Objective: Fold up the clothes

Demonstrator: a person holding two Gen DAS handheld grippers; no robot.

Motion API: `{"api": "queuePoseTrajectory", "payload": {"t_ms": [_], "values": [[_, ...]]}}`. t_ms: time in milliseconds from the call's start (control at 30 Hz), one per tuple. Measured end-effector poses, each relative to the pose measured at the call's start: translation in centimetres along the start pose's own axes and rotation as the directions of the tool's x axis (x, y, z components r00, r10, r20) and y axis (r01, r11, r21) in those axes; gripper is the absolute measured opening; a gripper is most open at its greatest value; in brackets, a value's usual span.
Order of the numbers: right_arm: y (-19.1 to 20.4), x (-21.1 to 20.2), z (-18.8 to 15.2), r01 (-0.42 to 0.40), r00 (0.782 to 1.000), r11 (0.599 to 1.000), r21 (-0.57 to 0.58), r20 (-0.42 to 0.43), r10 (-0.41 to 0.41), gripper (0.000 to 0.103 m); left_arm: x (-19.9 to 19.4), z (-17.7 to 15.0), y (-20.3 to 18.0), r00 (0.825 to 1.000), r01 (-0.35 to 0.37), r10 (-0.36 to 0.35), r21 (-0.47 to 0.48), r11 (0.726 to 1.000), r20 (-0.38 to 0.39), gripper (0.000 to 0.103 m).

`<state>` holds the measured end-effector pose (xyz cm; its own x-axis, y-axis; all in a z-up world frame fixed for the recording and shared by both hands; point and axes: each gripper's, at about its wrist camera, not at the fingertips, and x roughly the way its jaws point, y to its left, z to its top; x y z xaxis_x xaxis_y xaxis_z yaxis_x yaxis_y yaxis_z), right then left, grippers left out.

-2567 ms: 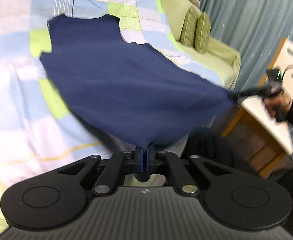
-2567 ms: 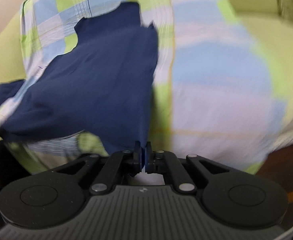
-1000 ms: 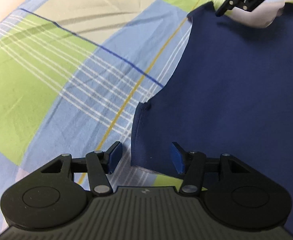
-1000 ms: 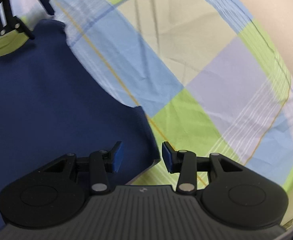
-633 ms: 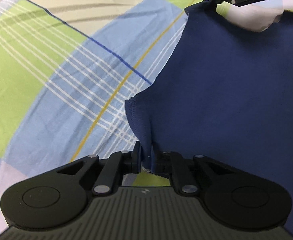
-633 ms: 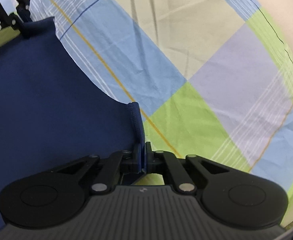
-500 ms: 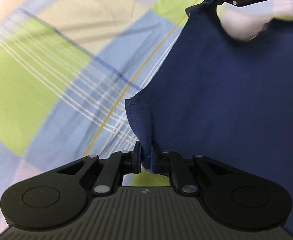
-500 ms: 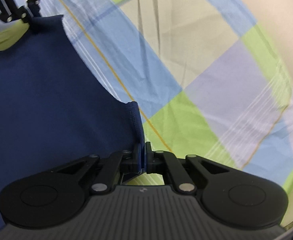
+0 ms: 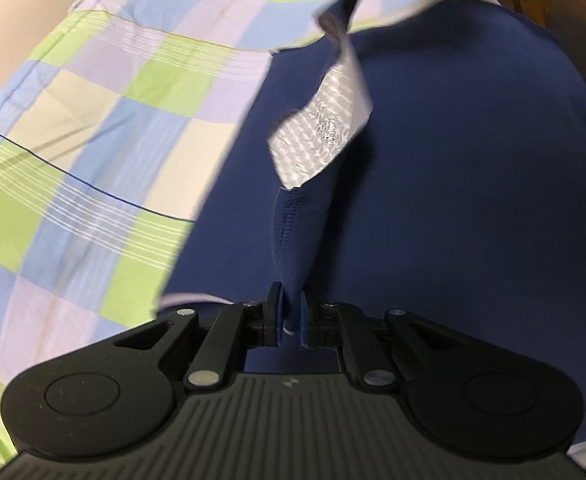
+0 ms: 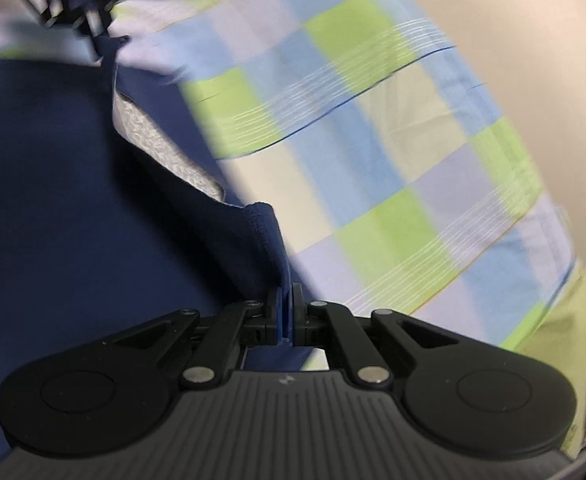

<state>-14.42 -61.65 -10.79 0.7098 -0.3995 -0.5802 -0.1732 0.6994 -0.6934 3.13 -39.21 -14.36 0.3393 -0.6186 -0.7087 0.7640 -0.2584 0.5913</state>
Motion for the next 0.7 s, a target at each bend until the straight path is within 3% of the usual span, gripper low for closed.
{"api": "queuePoseTrajectory", "payload": {"t_ms": [133, 200, 367, 400, 467, 600, 700], "values": [[3.0, 0.7, -1.2, -0.034, 0.998, 0.999, 0.008, -0.045, 0.034, 0.001, 0.6, 0.0, -1.9, 0.999, -0.021, 0.021, -0.005, 1.000, -0.025, 0.009], [3.4, 0.9, -1.3, -0.032, 0.998, 0.999, 0.004, -0.055, 0.032, 0.001, 0.9, 0.0, -2.2, 0.999, -0.039, 0.038, -0.006, 0.999, -0.035, 0.018], [2.5, 1.2, -1.1, -0.001, 0.999, 0.999, 0.034, -0.041, 0.003, 0.001, 2.4, -0.4, -1.8, 0.995, -0.095, 0.097, 0.040, 0.995, -0.032, 0.020], [2.2, 1.4, -1.1, 0.002, 0.999, 0.999, 0.041, -0.040, 0.000, 0.001, 2.8, -0.5, -1.5, 0.995, -0.093, 0.094, 0.023, 0.995, -0.034, 0.020], [2.3, 2.0, -1.1, -0.021, 0.998, 0.999, 0.048, -0.053, 0.023, 0.001, 2.9, -0.4, -1.2, 0.996, -0.076, 0.076, -0.011, 0.997, -0.038, 0.031], [3.3, 2.0, -1.6, -0.068, 0.994, 0.998, 0.003, -0.088, 0.068, 0.007, 1.7, -0.8, -2.0, 0.998, -0.044, 0.044, -0.002, 0.999, -0.036, 0.032], [3.3, 0.5, -1.8, -0.088, 0.993, 0.995, 0.057, -0.074, 0.092, 0.009, -0.3, -1.2, -3.0, 1.000, -0.017, 0.017, 0.005, 1.000, -0.023, 0.036]]}}
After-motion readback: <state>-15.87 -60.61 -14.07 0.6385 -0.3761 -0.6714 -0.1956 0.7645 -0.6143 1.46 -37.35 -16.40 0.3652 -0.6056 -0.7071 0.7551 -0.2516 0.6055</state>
